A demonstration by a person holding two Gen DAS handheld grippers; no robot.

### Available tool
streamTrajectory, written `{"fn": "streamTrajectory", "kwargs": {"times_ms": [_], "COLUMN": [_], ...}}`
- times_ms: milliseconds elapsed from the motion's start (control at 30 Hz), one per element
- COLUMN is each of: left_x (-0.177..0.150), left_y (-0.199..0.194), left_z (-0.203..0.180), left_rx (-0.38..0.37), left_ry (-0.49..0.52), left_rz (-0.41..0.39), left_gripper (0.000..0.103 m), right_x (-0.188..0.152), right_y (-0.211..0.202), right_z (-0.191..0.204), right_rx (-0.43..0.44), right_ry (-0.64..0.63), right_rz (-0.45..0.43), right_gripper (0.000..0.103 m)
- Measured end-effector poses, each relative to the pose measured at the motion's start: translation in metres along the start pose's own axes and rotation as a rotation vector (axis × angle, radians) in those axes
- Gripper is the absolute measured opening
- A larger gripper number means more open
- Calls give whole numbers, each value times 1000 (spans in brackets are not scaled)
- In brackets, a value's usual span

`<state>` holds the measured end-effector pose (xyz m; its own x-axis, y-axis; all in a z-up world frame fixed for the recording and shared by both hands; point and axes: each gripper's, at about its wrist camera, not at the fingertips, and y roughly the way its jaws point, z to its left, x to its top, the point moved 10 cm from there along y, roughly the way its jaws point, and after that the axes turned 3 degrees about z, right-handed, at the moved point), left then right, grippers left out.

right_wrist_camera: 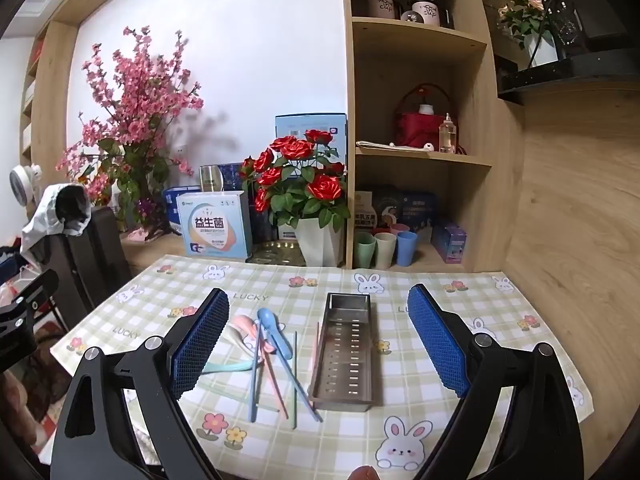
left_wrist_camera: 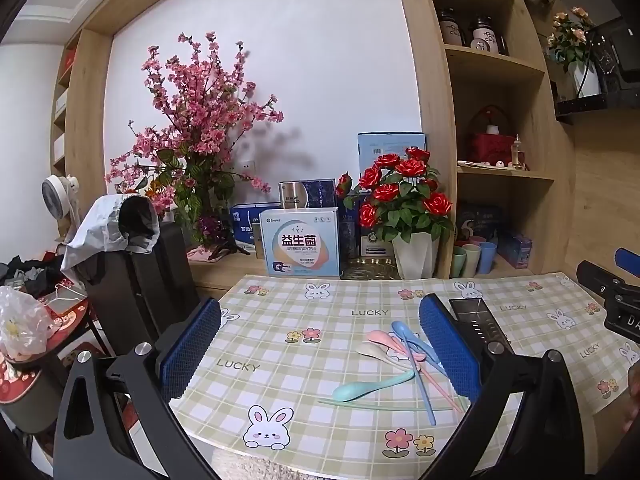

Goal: Organize utensils

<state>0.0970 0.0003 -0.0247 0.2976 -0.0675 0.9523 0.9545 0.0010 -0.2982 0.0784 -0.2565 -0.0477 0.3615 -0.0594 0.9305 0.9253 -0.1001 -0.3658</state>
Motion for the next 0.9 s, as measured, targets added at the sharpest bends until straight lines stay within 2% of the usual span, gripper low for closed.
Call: {"fn": "streamTrajectory", "kwargs": {"times_ms": [900], "left_x": [0], "left_y": [0], "left_z": [0], "left_rx": [5], "left_ry": [4], "left_rz": [-2], "left_gripper": [97], "right_x": [-2], "right_y": [-2], "right_z": [0], "right_rx": [0], "right_ry": [-2], "right_rz": [-2], "right_gripper": [88]}}
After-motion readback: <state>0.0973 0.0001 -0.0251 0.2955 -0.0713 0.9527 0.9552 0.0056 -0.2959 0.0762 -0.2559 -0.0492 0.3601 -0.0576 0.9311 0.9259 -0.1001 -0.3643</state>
